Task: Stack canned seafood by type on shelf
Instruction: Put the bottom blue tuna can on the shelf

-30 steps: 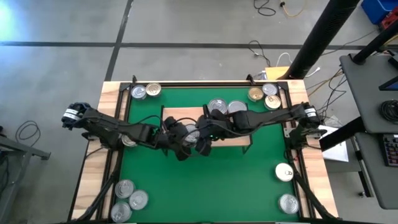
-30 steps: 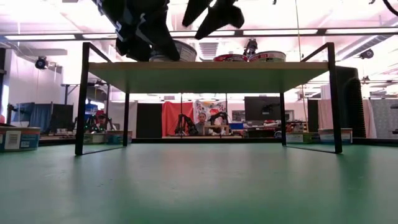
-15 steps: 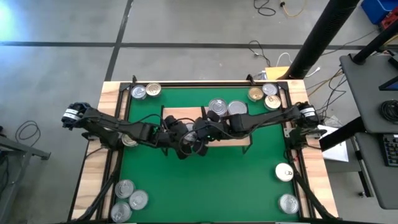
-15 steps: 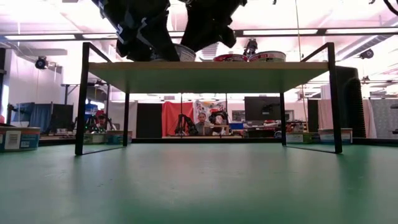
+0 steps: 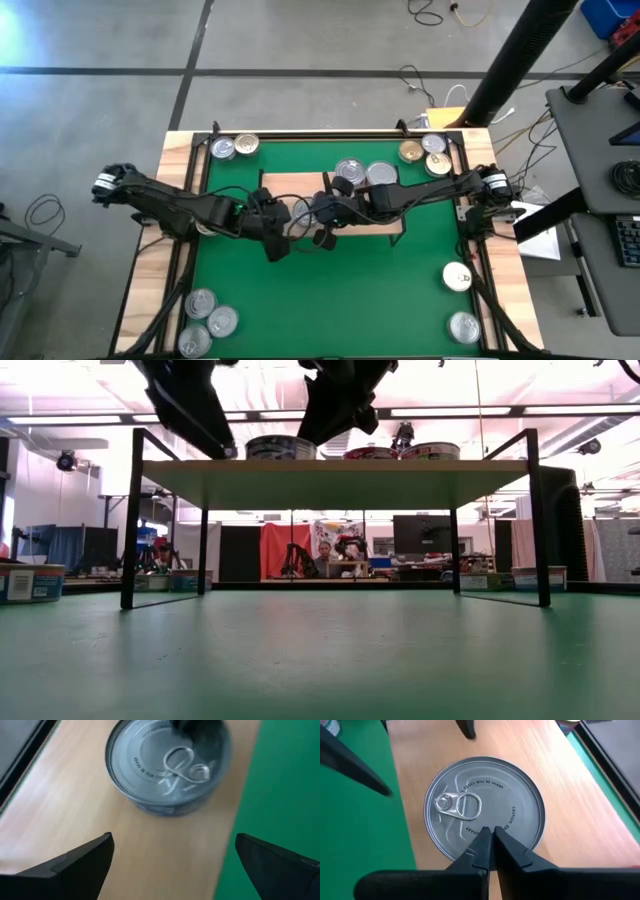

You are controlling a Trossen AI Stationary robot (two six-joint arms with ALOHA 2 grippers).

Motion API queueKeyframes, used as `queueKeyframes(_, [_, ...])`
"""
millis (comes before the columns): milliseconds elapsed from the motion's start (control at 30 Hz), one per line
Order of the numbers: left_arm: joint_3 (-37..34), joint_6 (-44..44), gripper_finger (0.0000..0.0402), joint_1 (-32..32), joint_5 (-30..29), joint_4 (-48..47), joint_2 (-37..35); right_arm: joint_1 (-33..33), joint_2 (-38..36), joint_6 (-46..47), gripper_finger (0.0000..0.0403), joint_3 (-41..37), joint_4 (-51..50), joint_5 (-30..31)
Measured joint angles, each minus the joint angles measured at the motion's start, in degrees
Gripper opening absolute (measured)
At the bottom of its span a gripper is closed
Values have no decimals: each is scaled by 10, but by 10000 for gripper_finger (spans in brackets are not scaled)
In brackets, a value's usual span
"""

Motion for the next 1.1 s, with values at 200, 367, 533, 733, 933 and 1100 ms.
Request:
queueKeyframes(200, [1,19,397,-16,-12,22,-63,0,-12,-15,13,-2,22,-1])
queueKeyframes(367, [1,62,369,-14,-20,56,-115,3,-45,-20,13,29,1,-5])
queueKeyframes(533, [0,71,312,-6,-20,57,-122,12,-85,-20,13,72,-39,-1])
queueKeyframes(733, [0,107,209,13,11,63,-67,50,-119,-8,13,109,-40,7])
queueKeyframes(933, [10,161,45,51,59,86,-29,128,-130,14,13,153,-53,54])
queueKeyframes(1100, [20,165,12,76,126,124,-28,186,-132,54,13,180,-93,112])
